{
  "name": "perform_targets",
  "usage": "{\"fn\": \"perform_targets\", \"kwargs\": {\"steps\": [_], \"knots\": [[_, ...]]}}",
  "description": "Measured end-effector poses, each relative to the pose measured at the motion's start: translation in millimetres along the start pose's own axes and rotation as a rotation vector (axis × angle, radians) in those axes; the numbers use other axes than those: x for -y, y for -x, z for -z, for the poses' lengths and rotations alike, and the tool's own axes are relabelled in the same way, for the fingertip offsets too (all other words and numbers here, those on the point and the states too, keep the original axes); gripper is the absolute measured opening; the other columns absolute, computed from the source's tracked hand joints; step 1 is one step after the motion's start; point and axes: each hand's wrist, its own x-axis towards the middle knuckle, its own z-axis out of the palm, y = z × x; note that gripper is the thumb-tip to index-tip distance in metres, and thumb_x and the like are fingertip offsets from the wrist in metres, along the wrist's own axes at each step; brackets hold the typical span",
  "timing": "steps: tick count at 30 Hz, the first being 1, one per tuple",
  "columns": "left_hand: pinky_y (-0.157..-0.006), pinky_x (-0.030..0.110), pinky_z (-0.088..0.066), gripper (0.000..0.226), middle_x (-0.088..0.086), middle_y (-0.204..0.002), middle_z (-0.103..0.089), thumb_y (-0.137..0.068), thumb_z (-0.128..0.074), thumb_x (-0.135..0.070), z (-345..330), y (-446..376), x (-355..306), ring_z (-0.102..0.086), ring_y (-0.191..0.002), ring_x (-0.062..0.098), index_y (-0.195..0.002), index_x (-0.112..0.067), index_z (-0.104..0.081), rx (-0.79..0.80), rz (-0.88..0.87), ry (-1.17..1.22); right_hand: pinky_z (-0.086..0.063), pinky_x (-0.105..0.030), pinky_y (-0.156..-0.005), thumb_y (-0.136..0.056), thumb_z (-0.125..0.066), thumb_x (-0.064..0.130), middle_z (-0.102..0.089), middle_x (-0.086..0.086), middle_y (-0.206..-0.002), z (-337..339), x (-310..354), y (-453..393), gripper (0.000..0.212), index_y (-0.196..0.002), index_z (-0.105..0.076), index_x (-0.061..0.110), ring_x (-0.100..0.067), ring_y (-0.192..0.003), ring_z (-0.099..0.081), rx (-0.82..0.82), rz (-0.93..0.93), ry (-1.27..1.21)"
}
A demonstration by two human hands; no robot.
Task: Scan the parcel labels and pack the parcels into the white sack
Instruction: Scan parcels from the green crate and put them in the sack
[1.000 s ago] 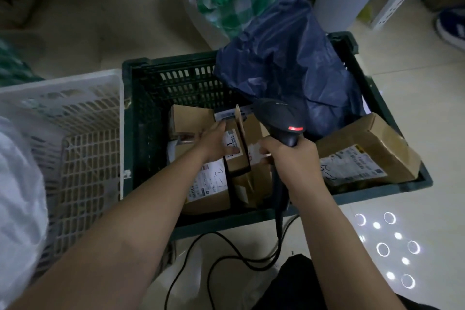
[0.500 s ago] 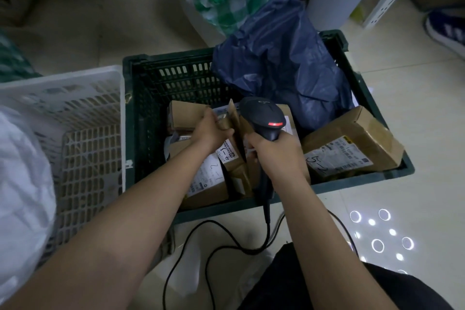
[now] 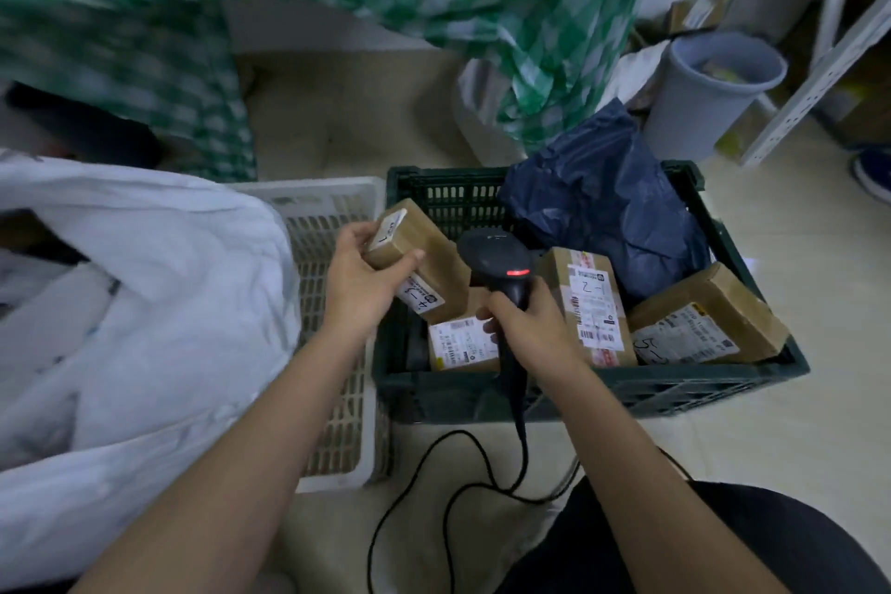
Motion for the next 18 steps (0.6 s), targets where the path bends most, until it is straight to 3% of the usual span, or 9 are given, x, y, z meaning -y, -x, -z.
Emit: {"fn": "perform_targets", "kwargs": {"steps": [2,5,8,10,12,13,15,18], "knots": [[-0.090,0.030,-0.052,0.061,-0.010,-0.114,-0.057,-0.071,-0.083,-0.034,27,12,-2,-0.060,-0.103,0.010,-0.119,-0.024,-0.047,-0.020,0.006,0.017,-0.057,-0.028,-0.077,-0.094,-0.061,0.023,-0.069,-0.015,-0.105,-11,0,16,0.024,-0.115,-0.055,0.014,-0.012,-0.076,-0.066,-0.008,0.009,-0.090],[-0.097,0.035,-0.049,0.067,-0.008,-0.123,-0.054,-0.070,-0.084,-0.034,59,35,-7,-0.057,-0.111,0.012,-0.124,-0.021,-0.046,-0.016,-0.004,0.027,-0.054,-0.045,-0.093,-0.092,-0.063,0.036,-0.070,-0.009,-0.109,-28,-8,43,0.033,-0.119,-0.059,0.018,-0.023,-0.095,-0.069,-0.027,0.004,-0.186],[-0.097,0.033,-0.049,0.066,-0.011,-0.119,-0.051,-0.071,-0.084,-0.027,83,61,-11,-0.054,-0.112,0.010,-0.125,-0.023,-0.046,0.010,-0.053,0.025,-0.055,-0.042,-0.091,-0.090,-0.060,0.052,-0.069,-0.003,-0.116,-47,-15,67,0.048,-0.130,-0.053,0.028,-0.025,-0.103,-0.067,-0.042,-0.008,-0.228],[-0.095,0.020,-0.047,0.068,-0.013,-0.119,-0.051,-0.070,-0.084,-0.021,91,78,-10,-0.053,-0.108,0.003,-0.126,-0.021,-0.046,0.062,-0.131,-0.014,-0.056,-0.036,-0.085,-0.090,-0.060,0.050,-0.067,-0.003,-0.119,-58,-13,79,0.047,-0.132,-0.050,0.030,-0.027,-0.106,-0.065,-0.062,-0.003,-0.269],[-0.087,0.003,-0.038,0.071,-0.013,-0.118,-0.049,-0.069,-0.085,-0.017,96,94,-8,-0.049,-0.102,-0.006,-0.127,-0.022,-0.044,0.133,-0.266,-0.135,-0.053,-0.040,-0.092,-0.087,-0.066,0.047,-0.066,-0.003,-0.120,-67,-7,85,0.050,-0.131,-0.050,0.030,-0.027,-0.108,-0.064,-0.108,-0.011,-0.322],[-0.085,0.000,-0.035,0.074,-0.010,-0.120,-0.047,-0.069,-0.085,-0.017,97,99,-5,-0.047,-0.104,-0.004,-0.130,-0.022,-0.043,0.168,-0.335,-0.203,-0.053,-0.040,-0.093,-0.085,-0.070,0.044,-0.067,-0.003,-0.119,-72,-2,87,0.052,-0.130,-0.051,0.029,-0.025,-0.106,-0.065,-0.127,-0.011,-0.353],[-0.088,0.007,-0.036,0.080,-0.003,-0.126,-0.043,-0.071,-0.083,-0.016,100,107,2,-0.045,-0.114,0.007,-0.137,-0.022,-0.039,0.250,-0.437,-0.320,-0.053,-0.041,-0.094,-0.080,-0.077,0.036,-0.065,-0.002,-0.119,-82,4,87,0.061,-0.133,-0.048,0.024,-0.021,-0.103,-0.067,-0.158,0.013,-0.395],[-0.087,0.021,-0.041,0.082,-0.002,-0.120,-0.038,-0.074,-0.079,-0.013,98,116,13,-0.048,-0.114,0.017,-0.142,-0.025,-0.034,0.300,-0.516,-0.405,-0.048,-0.039,-0.099,-0.070,-0.085,0.035,-0.058,-0.001,-0.129,-95,5,86,0.085,-0.141,-0.039,0.019,-0.020,-0.114,-0.059,-0.183,-0.006,-0.386]]}}
